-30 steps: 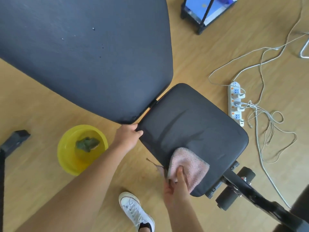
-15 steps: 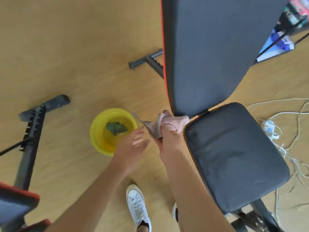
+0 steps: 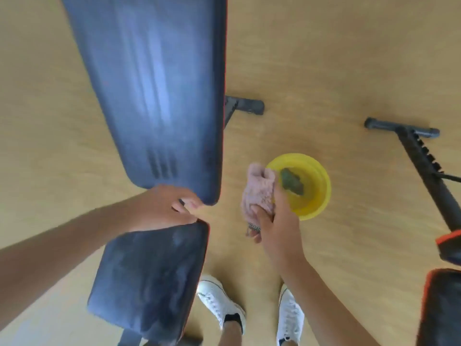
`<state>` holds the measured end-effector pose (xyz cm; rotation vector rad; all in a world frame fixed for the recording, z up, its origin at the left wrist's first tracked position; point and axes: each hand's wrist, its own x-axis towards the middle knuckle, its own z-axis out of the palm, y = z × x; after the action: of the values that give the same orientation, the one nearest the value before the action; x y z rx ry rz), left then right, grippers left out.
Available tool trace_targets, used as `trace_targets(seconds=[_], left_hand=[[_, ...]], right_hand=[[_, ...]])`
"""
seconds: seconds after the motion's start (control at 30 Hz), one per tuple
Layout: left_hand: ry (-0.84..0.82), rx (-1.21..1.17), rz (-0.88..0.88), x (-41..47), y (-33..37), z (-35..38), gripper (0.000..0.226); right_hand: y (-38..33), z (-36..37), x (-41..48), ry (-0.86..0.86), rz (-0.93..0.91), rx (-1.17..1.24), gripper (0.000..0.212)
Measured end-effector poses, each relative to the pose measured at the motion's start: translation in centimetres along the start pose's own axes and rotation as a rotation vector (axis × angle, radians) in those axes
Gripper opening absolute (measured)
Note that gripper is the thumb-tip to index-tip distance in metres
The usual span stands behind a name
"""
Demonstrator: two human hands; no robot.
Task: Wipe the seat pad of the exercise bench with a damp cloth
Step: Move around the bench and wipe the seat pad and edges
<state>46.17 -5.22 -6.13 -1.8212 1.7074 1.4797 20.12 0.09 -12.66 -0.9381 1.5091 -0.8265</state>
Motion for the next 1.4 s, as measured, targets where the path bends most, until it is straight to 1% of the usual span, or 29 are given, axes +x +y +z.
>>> trace_targets(seconds=[0.13, 0.23, 0.3, 0.37, 0.43, 0.5, 0.53, 0.6, 0.67, 0.7, 0.73, 0.77, 0.83, 0.87, 0.9, 0.93, 0.97, 1.0, 1.03, 1.07, 1.1, 1.13, 1.17, 1.2, 1.23, 1.27, 1.3, 1.37, 1.4], left_hand=[[-0.103, 0.089, -0.194, -2.8, -10.2, -4.1, 0.031], [-0.156, 0.029, -0.269, -4.8, -17.5, -5.6, 0.025], [-0.177, -0.025, -0.33, -6.4, -22.2, -6.2, 0.025], [-0.192, -0.087, -0.383, -8.0, -26.5, -6.3, 0.027], [-0.198, -0.162, -0.414, -9.5, -30.5, -5.9, 0.027], [-0.176, -0.243, -0.432, -10.8, -33.9, -4.6, 0.029], [-0.155, -0.289, -0.433, -11.4, -35.4, -3.8, 0.031], [-0.123, -0.385, -0.438, -12.4, -38.0, -1.7, 0.037], [-0.104, -0.452, -0.451, -13.2, -39.9, 0.8, 0.043], [-0.093, -0.475, -0.453, -13.5, -40.6, 2.1, 0.048], [-0.076, -0.497, -0.447, -13.6, -41.1, 3.4, 0.053], [-0.053, -0.521, -0.439, -13.7, -41.5, 4.6, 0.057], [0.006, -0.592, -0.42, -13.7, -41.7, 7.2, 0.062], [0.037, -0.639, -0.411, -13.5, -41.5, 8.5, 0.062], [0.065, -0.685, -0.406, -13.2, -41.2, 9.7, 0.061], [0.09, -0.732, -0.402, -13.0, -40.8, 10.9, 0.06], [0.111, -0.779, -0.394, -12.7, -40.4, 11.9, 0.059], [0.13, -0.82, -0.383, -12.5, -40.1, 12.7, 0.057], [0.146, -0.848, -0.376, -12.3, -40.1, 13.4, 0.055], [0.16, -0.862, -0.371, -12.1, -40.3, 13.9, 0.053], [0.175, -0.864, -0.37, -12.1, -40.5, 14.3, 0.05], [0.198, -0.858, -0.37, -12.0, -40.8, 14.7, 0.049], [0.226, -0.85, -0.376, -12.0, -41.0, 14.9, 0.048], [0.247, -0.846, -0.384, -11.9, -41.2, 15.1, 0.048], [0.257, -0.847, -0.389, -11.8, -41.3, 15.3, 0.047], [0.264, -0.859, -0.392, -11.6, -41.3, 15.4, 0.046], [0.27, -0.884, -0.393, -11.5, -41.4, 15.5, 0.045], [0.291, -0.917, -0.393, -11.2, -41.5, 15.7, 0.043], [0.296, -0.915, -0.394, -11.1, -41.5, 15.7, 0.043]], right_hand=[[2.4, 7.6, -1.9, -0.073, -0.341, -0.378, 0.066], [4.3, 13.4, -3.1, -0.213, -0.421, -0.639, 0.049], [5.7, 16.3, -3.4, -0.231, -0.508, -0.86, 0.036], [7.0, 18.2, -3.3, -0.202, -0.586, -0.915, 0.033], [8.2, 19.3, -3.3, -0.158, -0.579, -0.893, 0.049], [9.3, 20.2, -4.4, -0.159, -0.544, -0.901, 0.047], [10.0, 20.6, -5.6, -0.221, -0.533, -0.92, 0.038], [10.7, 21.0, -8.9, -0.521, -0.595, -0.93, 0.017], [10.5, 20.1, -10.0, -0.895, -0.864, -1.02, 0.019], [10.3, 19.6, -8.6, -0.971, -0.99, -1.06, 0.019], [9.6, 19.3, -6.5, -0.917, -1.022, -1.092, 0.016], [8.7, 19.1, -4.2, -0.771, -0.948, -1.08, 0.018], [7.3, 18.8, -0.1, -0.271, -0.679, -1.031, 0.025], [7.1, 19.1, 0.2, -0.096, -0.566, -1.001, 0.021], [7.7, 19.6, -0.7, -0.049, -0.526, -0.986, 0.015], [9.0, 20.5, -2.8, -0.123, -0.48, -0.994, 0.011], [10.4, 21.3, -6.0, -0.274, -0.419, -0.997, 0.015], [11.5, 21.9, -9.3, -0.51, -0.396, -0.995, 0.023], [12.0, 22.2, -11.9, -0.732, -0.524, -0.987, 0.03], [12.1, 22.0, -12.9, -0.867, -0.68, -1.046, 0.033], [12.0, 21.7, -12.2, -0.978, -0.816, -1.074, 0.03], [11.5, 21.3, -10.2, -1.017, -0.936, -1.137, 0.025], [10.6, 21.2, -8.1, -0.932, -0.856, -1.13, 0.021], [9.6, 21.2, -5.6, -0.779, -0.757, -1.107, 0.018], [8.8, 21.4, -3.6, -0.502, -0.595, -1.085, 0.016], [8.6, 21.6, -2.6, -0.25, -0.51, -1.031, 0.014], [8.6, 22.1, -3.2, -0.107, -0.503, -0.994, 0.014], [10.5, 24.4, -7.0, -0.1, -0.498, -0.947, 0.017], [11.5, 25.6, -9.9, -0.228, -0.493, -0.937, 0.019]])
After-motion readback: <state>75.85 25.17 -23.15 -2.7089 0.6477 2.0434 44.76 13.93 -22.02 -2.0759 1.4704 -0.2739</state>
